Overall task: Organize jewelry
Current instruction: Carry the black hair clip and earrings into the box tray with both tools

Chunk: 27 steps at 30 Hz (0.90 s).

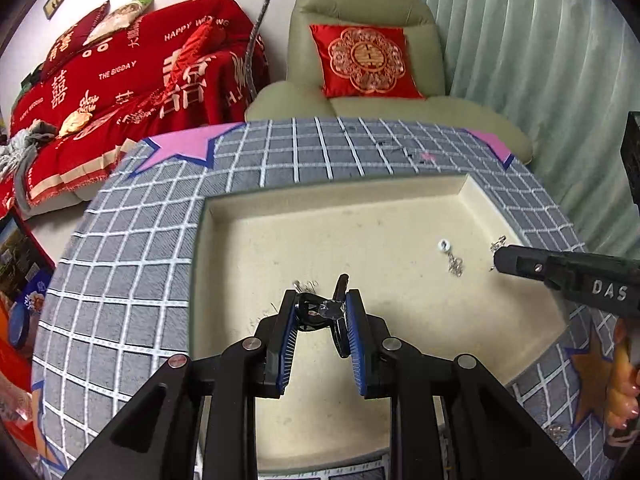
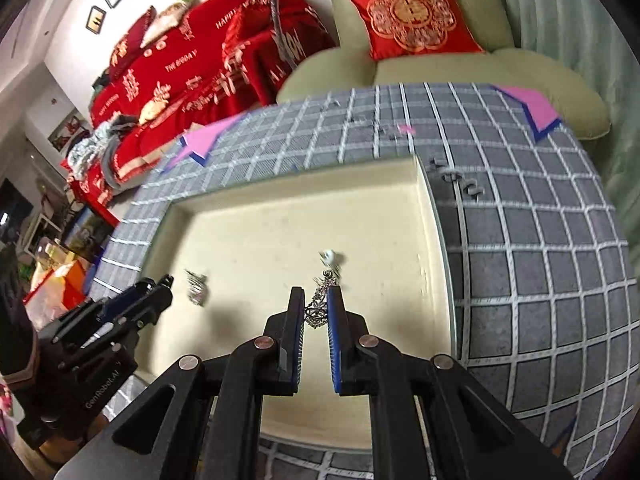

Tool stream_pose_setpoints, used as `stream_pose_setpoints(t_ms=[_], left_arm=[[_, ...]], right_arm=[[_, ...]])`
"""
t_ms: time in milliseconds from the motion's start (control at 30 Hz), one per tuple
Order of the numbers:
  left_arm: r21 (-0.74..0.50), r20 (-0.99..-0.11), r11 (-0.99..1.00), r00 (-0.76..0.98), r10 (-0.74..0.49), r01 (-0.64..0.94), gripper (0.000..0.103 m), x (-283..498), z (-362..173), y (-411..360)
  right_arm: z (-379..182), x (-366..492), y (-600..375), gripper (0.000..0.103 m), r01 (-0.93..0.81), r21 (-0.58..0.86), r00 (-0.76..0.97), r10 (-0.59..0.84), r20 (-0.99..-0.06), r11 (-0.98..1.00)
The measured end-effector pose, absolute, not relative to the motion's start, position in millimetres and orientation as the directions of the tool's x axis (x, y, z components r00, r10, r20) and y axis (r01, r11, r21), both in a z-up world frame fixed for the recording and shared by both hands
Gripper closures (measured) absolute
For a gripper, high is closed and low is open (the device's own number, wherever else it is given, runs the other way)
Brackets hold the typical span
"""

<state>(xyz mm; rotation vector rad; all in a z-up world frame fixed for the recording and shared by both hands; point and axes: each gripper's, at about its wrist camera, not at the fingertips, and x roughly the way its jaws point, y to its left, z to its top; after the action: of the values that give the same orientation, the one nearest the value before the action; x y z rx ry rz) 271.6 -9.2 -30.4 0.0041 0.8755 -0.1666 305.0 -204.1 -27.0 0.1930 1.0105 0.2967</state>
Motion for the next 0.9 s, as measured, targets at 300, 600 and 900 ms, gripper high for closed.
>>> stream_pose_setpoints(t_ms=[300,600,900], left_arm=[[-0.032,-0.788,0.989,0.605,-0.114,0.145,0.069,275.8,-49.3,-17.1],[0.016,-0.797,0.989,0.599,-0.074,0.144,0.068,275.5,-61.3,-21.7],[-0.007,-0.809,0.991,0.582,-0.082,0.13,0.068,275.0,-59.3,-20.7]], right_arm=[[-56.4,309.0,-191.7,0.091,-0.171,0.236,0.468,0.29,-0.835,0.957],[-60.5,302.4,-188.1,0.091,-0.174,0.217,0.483,0.276,-0.831,0.96],[-58.8,298.4,-191.3,0.06,-0.173,0.261,0.481,0.312,-0.819,0.95]])
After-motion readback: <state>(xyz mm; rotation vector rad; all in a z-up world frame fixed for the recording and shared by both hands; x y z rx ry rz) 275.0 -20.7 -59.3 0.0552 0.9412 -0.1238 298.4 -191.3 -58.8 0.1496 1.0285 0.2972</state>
